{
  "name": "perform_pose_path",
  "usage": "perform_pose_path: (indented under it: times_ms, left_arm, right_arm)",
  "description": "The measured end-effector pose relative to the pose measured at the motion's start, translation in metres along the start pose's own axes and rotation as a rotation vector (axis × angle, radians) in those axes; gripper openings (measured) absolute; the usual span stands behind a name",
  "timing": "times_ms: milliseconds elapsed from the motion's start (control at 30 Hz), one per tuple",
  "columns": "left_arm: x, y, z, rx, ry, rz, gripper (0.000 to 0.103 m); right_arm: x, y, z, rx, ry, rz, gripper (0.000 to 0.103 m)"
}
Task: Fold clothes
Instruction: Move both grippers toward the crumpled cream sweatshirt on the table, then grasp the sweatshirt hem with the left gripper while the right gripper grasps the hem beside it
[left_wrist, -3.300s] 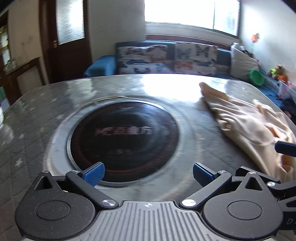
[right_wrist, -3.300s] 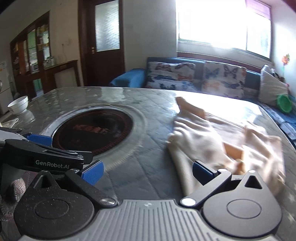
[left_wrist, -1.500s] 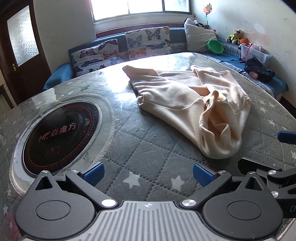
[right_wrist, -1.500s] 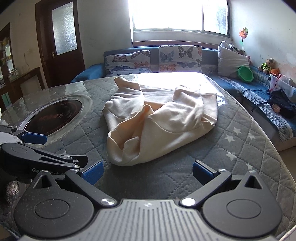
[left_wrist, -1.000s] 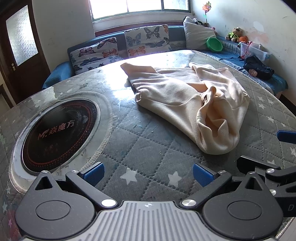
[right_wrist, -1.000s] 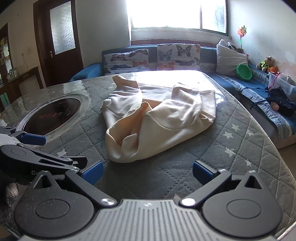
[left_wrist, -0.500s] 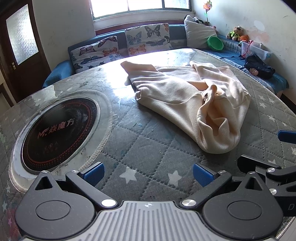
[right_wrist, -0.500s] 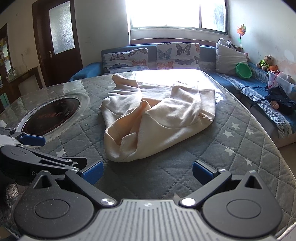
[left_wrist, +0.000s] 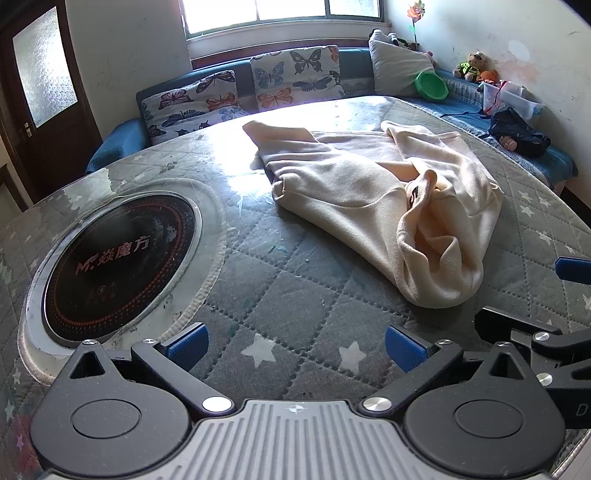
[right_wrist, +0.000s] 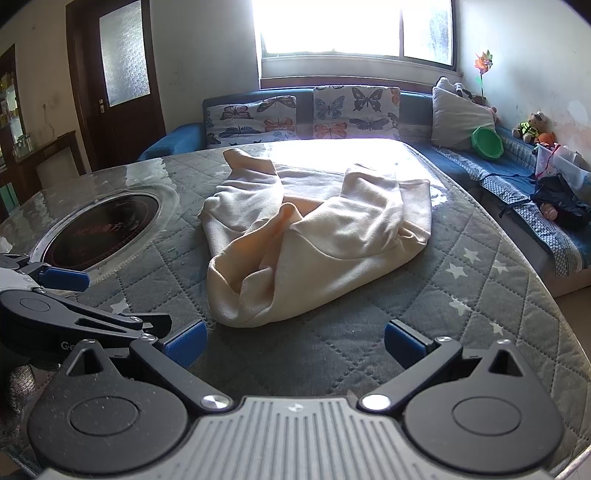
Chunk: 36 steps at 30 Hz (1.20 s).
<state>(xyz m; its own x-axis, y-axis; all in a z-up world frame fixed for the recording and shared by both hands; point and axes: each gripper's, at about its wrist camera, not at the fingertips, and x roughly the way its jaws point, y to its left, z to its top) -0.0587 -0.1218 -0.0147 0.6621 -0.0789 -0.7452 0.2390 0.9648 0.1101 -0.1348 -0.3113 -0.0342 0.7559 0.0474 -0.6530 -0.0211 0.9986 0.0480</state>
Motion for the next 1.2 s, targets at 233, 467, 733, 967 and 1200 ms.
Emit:
perform_pose_path:
  times_ms: [233,467,733,967,1200]
  left_arm:
    - [0.002,0.003,0.002,-0.002,0.003,0.001,0.103]
    - [0.003,0.003,0.004,-0.002,0.004,0.000,0.103]
    - [0.005,0.004,0.008,-0.002,0.000,0.000,0.103]
    - [0.008,0.007,0.013,-0.006,-0.003,-0.002,0.103]
    - [0.012,0.011,0.019,-0.013,-0.003,-0.002,0.103]
  right_arm:
    - [0.002,0.001,0.003,-0.008,0.001,-0.001,0.103]
    - [0.004,0.001,0.005,-0.015,0.005,-0.002,0.103]
    - [0.006,0.001,0.009,-0.022,0.003,-0.002,0.103]
    - [0.009,-0.001,0.013,-0.023,0.008,0.002,0.103]
    - [0.015,-0.006,0.019,-0.015,0.012,-0.002,0.103]
